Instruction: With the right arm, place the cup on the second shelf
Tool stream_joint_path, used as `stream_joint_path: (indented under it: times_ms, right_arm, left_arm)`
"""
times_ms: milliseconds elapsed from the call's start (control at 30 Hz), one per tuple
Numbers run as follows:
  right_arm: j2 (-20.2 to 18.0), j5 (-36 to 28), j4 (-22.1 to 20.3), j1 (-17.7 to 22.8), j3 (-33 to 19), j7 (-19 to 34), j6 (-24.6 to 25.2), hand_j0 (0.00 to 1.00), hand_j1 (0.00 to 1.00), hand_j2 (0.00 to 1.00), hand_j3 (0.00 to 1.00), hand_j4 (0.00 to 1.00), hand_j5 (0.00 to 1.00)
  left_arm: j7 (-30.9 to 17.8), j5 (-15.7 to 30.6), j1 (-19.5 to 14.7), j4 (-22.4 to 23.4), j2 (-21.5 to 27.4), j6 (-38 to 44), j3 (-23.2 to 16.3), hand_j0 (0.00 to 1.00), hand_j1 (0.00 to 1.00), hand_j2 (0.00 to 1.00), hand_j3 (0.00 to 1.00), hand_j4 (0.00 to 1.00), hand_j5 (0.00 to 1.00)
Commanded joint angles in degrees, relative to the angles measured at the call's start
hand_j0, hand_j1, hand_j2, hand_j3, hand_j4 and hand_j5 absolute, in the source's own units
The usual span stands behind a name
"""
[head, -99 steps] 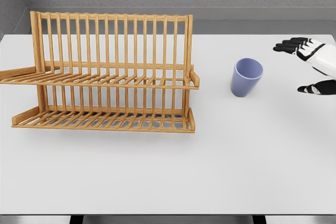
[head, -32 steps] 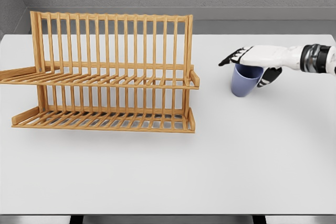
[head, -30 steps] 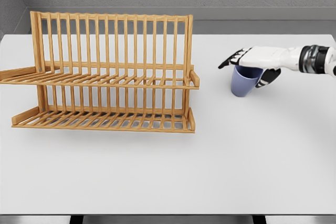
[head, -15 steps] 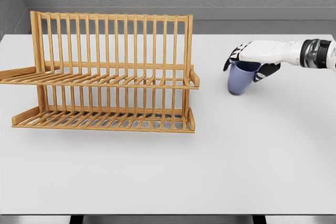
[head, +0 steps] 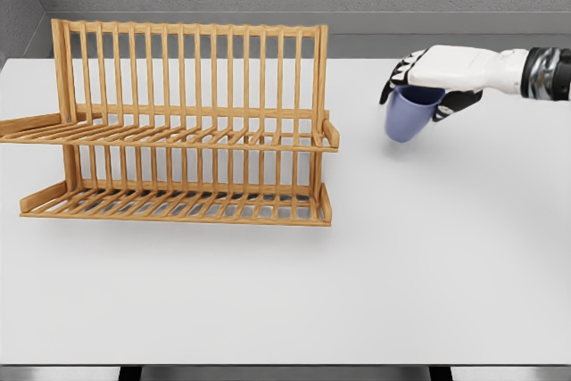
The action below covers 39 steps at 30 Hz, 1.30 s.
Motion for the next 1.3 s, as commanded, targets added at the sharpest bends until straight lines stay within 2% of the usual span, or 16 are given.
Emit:
stream_joint_path:
  times_ms: [0,233,367,433,733,800,967,1067,1267]
  right_arm:
    - [-0.7,-0.3,-1.0,0.0,-1.1,0.0,0.2,0.67,0.67,0.67,0.67,0.67,0.67]
    - [-3.7,-0.3,-5.7,0.4,-5.5,0.0,0.2,0.67,0.67,0.67,0.67,0.67,0.67]
    - [-4.5,-0.3,-10.6,0.5,-5.7,0.0,0.2,0.67,0.67,0.67,0.67,0.67,0.67]
    - [-4.9,-0.3,-14.4,0.6,-5.6,0.0,0.2,0.67,0.67,0.67,0.67,0.67,0.67]
    - [-4.6,-0.3,-21.9,0.5,-5.6,0.0,0.2,0.68,0.68,0.68,0.68,0.68,0.68]
    - [-4.1,-0.3,-22.1,0.4,-5.6,0.0,0.2,0.68,0.68,0.68,0.68,0.68,0.68]
    - [-3.9,-0.3,-26.6,0.2,-5.5,0.0,0.2,0.68,0.68,0.68,0.68,0.68,0.68]
    - [-3.9,-0.3,-27.3,0.2,-5.5,0.0,0.2,0.68,0.68,0.68,0.68,0.68,0.68]
    - [-1.0,-0.3,-27.3,-1.7,-5.2,0.0,0.2,0.69,0.69,0.69,0.69,0.69,0.69]
  left_arm:
    - [0.0,0.0,0.0,0.0,0.0,0.0,0.0,1.0,1.0,1.0,1.0,1.0,1.0]
    - [0.0,0.0,0.0,0.0,0.0,0.0,0.0,1.0,1.0,1.0,1.0,1.0,1.0]
    - [0.0,0.1,0.0,0.0,0.0,0.0,0.0,1.0,1.0,1.0,1.0,1.0,1.0]
    - [0.0,0.0,0.0,0.0,0.0,0.0,0.0,1.0,1.0,1.0,1.0,1.0,1.0]
    - [0.0,0.0,0.0,0.0,0.0,0.0,0.0,1.0,1.0,1.0,1.0,1.0,1.0]
    - [0.0,0.0,0.0,0.0,0.0,0.0,0.0,1.0,1.0,1.0,1.0,1.0,1.0]
    - [0.0,0.0,0.0,0.0,0.0,0.0,0.0,1.0,1.0,1.0,1.0,1.0,1.0]
    - [0.0,0.0,0.0,0.0,0.0,0.0,0.0,1.0,1.0,1.0,1.0,1.0,1.0]
    - [0.0,0.0,0.0,0.0,0.0,0.0,0.0,1.0,1.0,1.0,1.0,1.0,1.0]
